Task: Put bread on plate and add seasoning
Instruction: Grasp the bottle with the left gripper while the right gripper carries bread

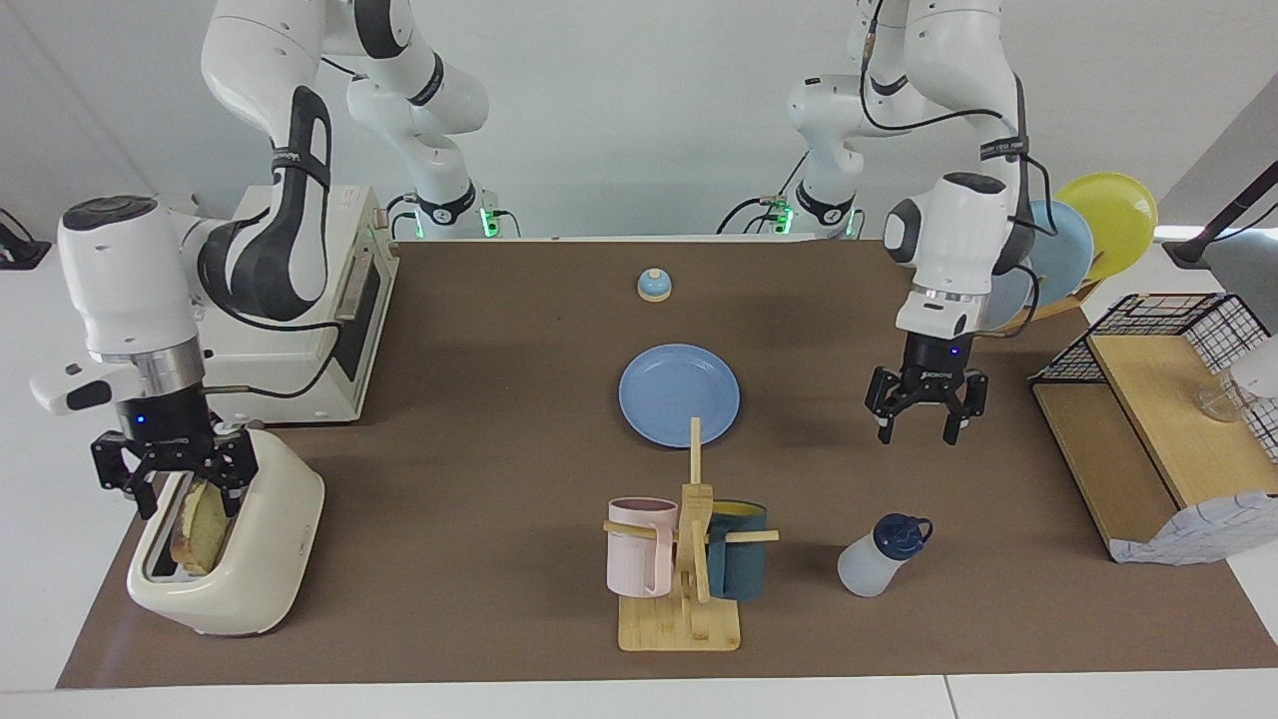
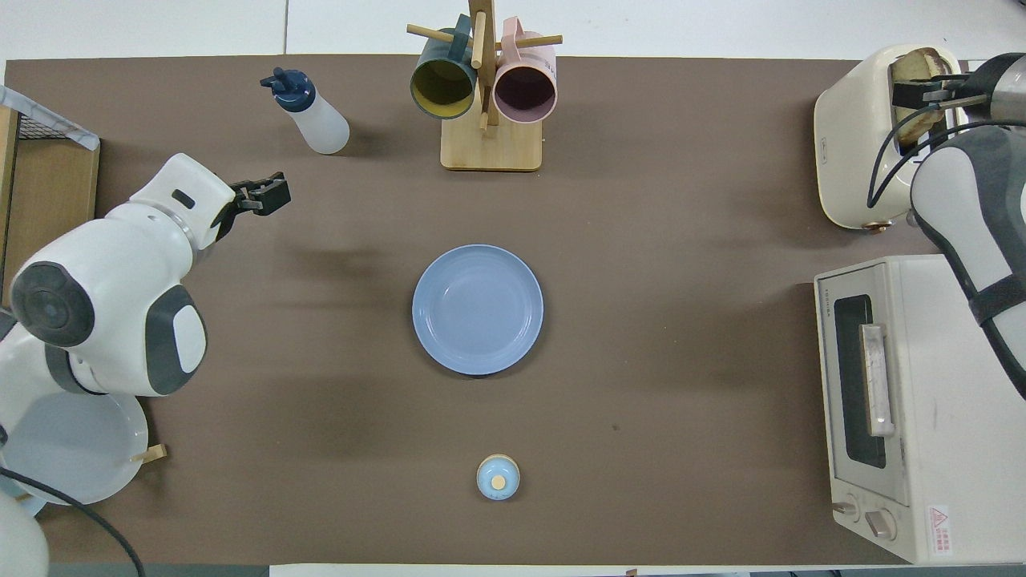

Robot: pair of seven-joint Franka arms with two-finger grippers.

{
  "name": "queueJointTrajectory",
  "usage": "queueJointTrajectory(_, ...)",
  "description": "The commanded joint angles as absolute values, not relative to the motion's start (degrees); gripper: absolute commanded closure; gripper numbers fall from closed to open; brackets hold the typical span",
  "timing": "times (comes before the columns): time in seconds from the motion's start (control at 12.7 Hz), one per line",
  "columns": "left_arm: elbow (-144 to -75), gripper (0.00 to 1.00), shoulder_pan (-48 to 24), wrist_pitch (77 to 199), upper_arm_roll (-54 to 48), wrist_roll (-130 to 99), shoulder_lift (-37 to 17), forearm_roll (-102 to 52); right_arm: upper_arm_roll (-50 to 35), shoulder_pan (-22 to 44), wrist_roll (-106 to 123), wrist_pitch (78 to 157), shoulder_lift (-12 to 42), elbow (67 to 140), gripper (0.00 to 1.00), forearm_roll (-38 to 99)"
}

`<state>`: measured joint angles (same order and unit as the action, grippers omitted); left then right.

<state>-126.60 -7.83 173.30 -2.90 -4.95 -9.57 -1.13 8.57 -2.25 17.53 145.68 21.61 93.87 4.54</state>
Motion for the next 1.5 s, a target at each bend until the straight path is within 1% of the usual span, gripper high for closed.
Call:
queueJointTrajectory(0.0, -125.86, 0.0, -12.55, 181.37, -0.19, -5.98, -15.36, -0.88, 8.09, -2.72, 20.56, 146.16, 20.74, 95.01, 0.97, 5.28)
queueJointTrajectory(0.08, -125.34, 0.0, -16.74, 184.54, 3.83, -5.98, -18.17, -1.14, 8.09, -2.46, 20.57, 146.34, 20.83, 94.66, 1.0, 4.66)
queueJointTrajectory(0.16, -123.77, 0.0, -25.4, 186.75, 12.57, -5.98, -22.46, -2.1, 8.17, -2.37, 21.26, 146.08, 20.74, 93.96, 1.0, 4.22)
queueJointTrajectory(0.24, -121.23, 0.0, -34.36, 189.03, 21.27, -5.98, -27.29, -6.63, 8.09, -2.37, 24.84, 144.86, 20.83, 91.26, 1.0, 1.35)
queueJointTrajectory(0.32, -117.98, 0.0, -42.98, 189.57, 28.58, -5.98, -32.03, -14.34, 7.91, -2.03, 27.83, 141.97, 20.83, 88.71, 1.0, -3.21)
queueJointTrajectory(0.4, -116.56, 0.0, -46.63, 189.32, 32.83, -5.89, -34.34, -16.5, 7.3, -1.41, 29.34, 138.12, 19.7, 86.51, 1.0, -8.12)
queueJointTrajectory(0.47, -116.46, 0.0, -46.58, 189.32, 32.78, -5.89, -34.28, -16.26, 5.29, 1.47, 29.44, 131.12, 15.86, 84.66, 1.0, -11.74)
queueJointTrajectory(0.55, -116.19, 0.0, -46.58, 189.14, 32.78, -5.89, -34.36, -16.26, 4.58, 5.5, 28.92, 122.61, 11.3, 84.46, 1.0, -13.52)
queueJointTrajectory(0.63, -114.8, 0.0, -46.58, 188.88, 32.7, -5.89, -34.8, -16.17, 4.66, 11.02, 28.66, 115.99, 8.81, 84.55, 1.0, -14.14)
queueJointTrajectory(0.71, -112.96, 0.0, -46.5, 188.62, 32.61, -5.98, -36.02, -16.17, 4.48, 13.86, 25.17, 112.8, 7.14, 84.9, 1.0, -14.24)
queueJointTrajectory(0.79, -110.33, 0.0, -45.97, 186.35, 32.69, -6.15, -36.99, -16.17, 4.31, 17.71, 17.13, 111.2, 6.6, 85.42, 1.0, -13.98)
queueJointTrajectory(0.87, -107.87, 0.0, -44.49, 183.81, 32.43, -6.07, -37.18, -16.0, 3.96, 20.45, 8.96, 111.53, 5.72, 87.08, 1.0, -12.67)
queueJointTrajectory(1.03, -106.79, 0.0, -44.38, 182.29, 31.82, -5.98, -37.44, -16.0, 3.17, 24.59, -10.8, 117.04, 3.61, 94.01, 1.0, -0.68)
queueJointTrajectory(1.26, -105.82, 0.0, -44.3, 181.06, 31.73, -5.98, -37.62, -14.94, 3.08, 33.01, -23.96, 126.44, 3.6, 101.93, 1.0, 1.32)
queueJointTrajectory(1.42, -105.73, 0.0, -44.3, 180.97, 31.64, -5.63, -37.79, -14.85, 2.99, 36.02, -32.65, 135.05, 5.0, 105.54, 1.0, 1.41)
